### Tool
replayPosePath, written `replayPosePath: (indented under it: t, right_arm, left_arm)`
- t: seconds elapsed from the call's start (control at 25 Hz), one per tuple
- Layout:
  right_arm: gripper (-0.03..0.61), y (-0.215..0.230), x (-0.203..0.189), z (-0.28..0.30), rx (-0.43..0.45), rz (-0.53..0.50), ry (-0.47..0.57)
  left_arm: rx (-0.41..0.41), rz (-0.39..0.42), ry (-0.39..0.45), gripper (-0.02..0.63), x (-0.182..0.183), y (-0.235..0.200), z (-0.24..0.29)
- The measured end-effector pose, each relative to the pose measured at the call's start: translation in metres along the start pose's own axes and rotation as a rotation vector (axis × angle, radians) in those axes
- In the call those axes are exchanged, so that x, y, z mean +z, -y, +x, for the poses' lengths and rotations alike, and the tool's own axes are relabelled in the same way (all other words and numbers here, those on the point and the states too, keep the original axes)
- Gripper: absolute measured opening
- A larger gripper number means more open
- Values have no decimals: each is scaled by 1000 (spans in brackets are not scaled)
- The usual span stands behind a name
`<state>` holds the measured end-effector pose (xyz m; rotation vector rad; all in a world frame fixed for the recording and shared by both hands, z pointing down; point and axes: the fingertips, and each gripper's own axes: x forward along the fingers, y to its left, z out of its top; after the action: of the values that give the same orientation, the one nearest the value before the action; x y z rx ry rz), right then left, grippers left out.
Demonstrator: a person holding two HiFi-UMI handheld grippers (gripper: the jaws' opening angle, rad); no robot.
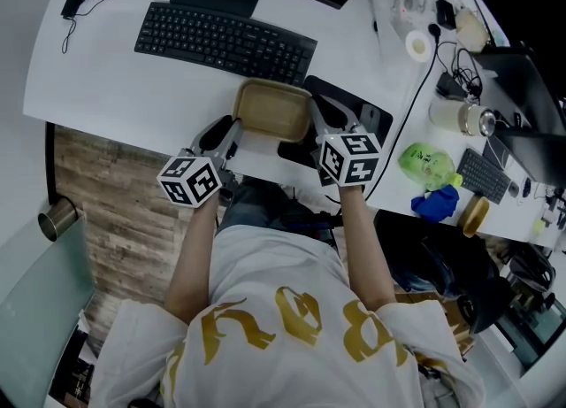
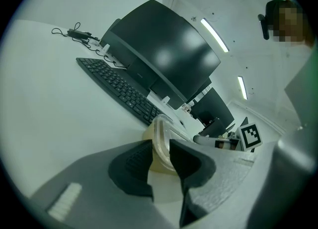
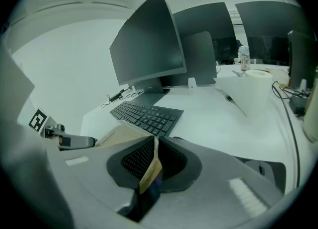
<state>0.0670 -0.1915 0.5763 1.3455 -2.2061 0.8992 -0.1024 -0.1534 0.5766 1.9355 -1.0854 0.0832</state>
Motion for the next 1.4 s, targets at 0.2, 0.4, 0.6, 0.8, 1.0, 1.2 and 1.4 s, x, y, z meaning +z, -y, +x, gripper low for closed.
replayPosePath:
  t: [0.2,0.4,0.6,0.8,1.0,1.2,1.4]
  right_arm:
    - [58,-4,2,-4,7,-14,11]
    - [58,-7,5,-8,13,-5,24]
    - [57,-10,7,-12,14,-17,36]
    - [49,-14,12,-23,16,-29,66]
    - [49,-18,15,-36,24,-27,91]
    - [48,-23,16,-50,46,-2,108]
    - [46,-35,15,-66,74,8,141]
  left_arm:
    - [4,3,11,106,1,2,-3]
    - [3,10,24,106,4,7,-7]
    - [1,10,45,106,6,11,-10]
    - [-9,12,68,106,8,19,-16]
    - [-13,15,88,106,8,29,-24]
    - [-17,25,114,106,10,41,-35]
    - [-18,35,150,106,10,51,-53]
